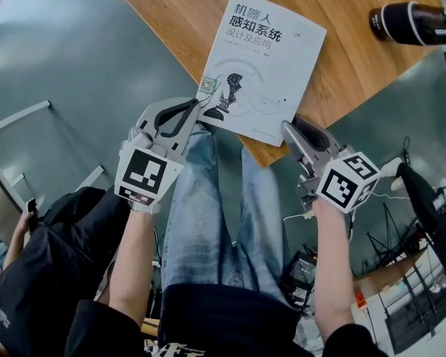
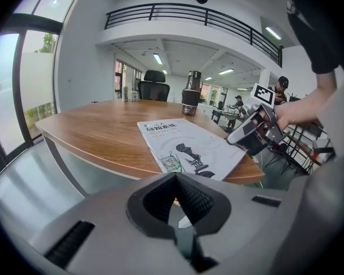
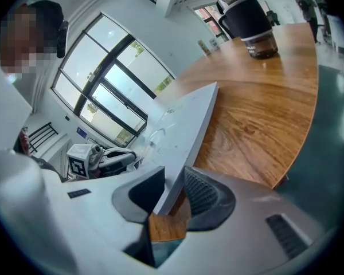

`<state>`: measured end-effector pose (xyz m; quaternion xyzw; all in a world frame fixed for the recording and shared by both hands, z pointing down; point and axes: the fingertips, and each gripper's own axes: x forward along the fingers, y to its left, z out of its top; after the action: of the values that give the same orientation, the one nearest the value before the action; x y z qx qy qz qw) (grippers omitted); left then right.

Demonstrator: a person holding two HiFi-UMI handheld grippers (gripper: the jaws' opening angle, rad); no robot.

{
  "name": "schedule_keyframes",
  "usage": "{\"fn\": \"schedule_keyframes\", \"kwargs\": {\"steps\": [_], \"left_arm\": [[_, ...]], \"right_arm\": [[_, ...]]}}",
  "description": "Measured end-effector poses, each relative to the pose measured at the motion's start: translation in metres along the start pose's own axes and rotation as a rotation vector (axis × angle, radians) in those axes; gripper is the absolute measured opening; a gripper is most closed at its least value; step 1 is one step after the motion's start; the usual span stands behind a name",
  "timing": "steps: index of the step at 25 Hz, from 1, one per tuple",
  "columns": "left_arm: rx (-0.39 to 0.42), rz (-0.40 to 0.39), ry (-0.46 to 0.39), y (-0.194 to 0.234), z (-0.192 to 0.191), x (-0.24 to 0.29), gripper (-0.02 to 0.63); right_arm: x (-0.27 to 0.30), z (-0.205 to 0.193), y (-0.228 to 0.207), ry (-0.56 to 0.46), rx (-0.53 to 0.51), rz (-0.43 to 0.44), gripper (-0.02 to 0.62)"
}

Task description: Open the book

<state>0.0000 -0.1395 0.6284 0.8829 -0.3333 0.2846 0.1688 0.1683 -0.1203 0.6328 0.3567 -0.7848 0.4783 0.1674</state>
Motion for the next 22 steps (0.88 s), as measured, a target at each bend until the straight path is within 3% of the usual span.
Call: {"fn": "schedule_keyframes", "kwargs": {"steps": [11, 22], "left_arm": [[-0.012, -0.015, -0.003, 0.000, -0.002, 0.001, 0.007], [0.013, -0.032, 0.051, -0.005, -0.003, 0.002, 0.007]], "right_arm": [[-0.007, 0.012, 0.011, -0.069, 0.048, 0.042, 0.060], [-0.019, 0.042, 0.060, -0.162, -0.064, 0.077, 0.015]]}}
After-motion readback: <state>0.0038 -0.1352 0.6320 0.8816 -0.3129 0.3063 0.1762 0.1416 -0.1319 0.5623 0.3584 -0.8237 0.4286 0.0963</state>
